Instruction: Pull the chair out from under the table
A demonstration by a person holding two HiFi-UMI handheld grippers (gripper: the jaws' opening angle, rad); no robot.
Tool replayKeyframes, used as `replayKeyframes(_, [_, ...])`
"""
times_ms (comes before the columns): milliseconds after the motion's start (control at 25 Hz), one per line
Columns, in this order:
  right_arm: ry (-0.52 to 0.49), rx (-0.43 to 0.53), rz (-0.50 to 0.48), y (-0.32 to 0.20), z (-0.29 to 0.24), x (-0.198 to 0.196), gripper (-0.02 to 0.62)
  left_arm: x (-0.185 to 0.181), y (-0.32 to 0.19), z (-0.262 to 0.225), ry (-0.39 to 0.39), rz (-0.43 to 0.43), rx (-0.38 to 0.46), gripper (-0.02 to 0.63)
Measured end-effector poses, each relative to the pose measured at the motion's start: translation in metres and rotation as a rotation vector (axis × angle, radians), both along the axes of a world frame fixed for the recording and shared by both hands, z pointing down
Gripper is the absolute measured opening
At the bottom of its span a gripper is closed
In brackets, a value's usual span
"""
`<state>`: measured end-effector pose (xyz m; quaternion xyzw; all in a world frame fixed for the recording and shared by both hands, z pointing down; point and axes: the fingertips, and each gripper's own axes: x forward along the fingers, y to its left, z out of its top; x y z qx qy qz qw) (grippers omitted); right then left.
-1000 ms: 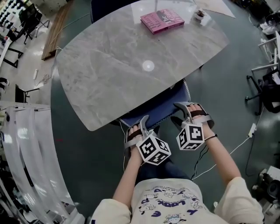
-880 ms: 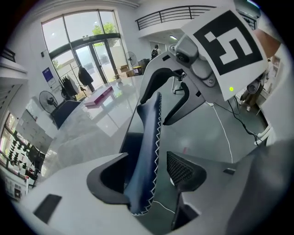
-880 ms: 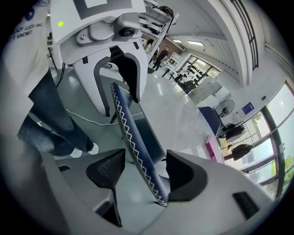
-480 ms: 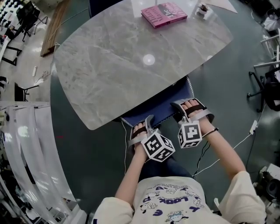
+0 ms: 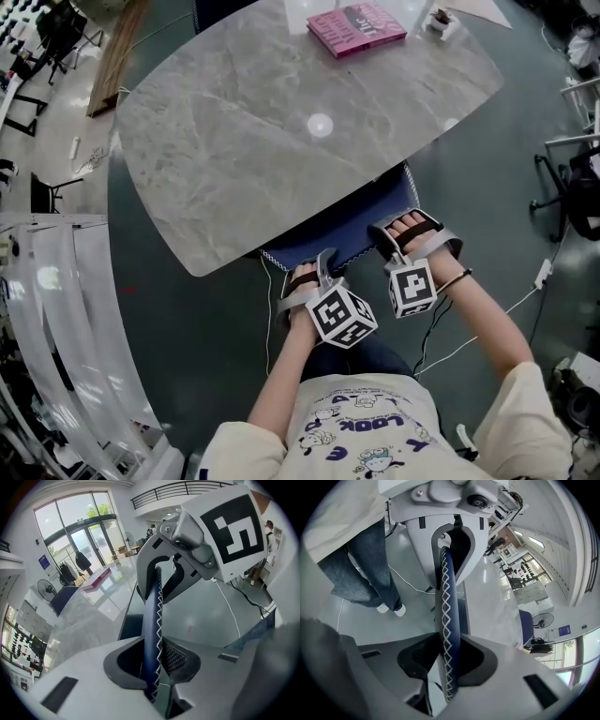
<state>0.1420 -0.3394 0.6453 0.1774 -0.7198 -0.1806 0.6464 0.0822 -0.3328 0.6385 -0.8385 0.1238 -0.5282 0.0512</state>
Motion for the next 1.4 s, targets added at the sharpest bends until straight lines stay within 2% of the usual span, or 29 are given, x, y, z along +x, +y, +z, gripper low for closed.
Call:
replayKeyframes(160, [0.0, -0.036, 0.003, 0.002, 0.0, 0.0, 0.106, 0.001, 0.0, 0.0, -0.003, -0.013, 0.006, 0.089])
replayKeyframes(680, [-0.014, -0.047, -0.002, 0.011, -0.002, -0.003, 0.094, -0.003, 0.01, 0.002, -0.036, -0.003, 0.032, 0.083])
replayKeyframes(960, [-0.04, -0.062, -0.029, 0.039, -0.004, -0.003, 0.091, -0.002, 0.038, 0.0, -0.057, -0.022, 0.033, 0.083])
replayKeyframes(1400, [-0.093, -0.12, -0.075, 0.112, -0.005, -0.004, 0.086, -0.005, 0.108, -0.003, -0.08, -0.075, 0.027, 0.083])
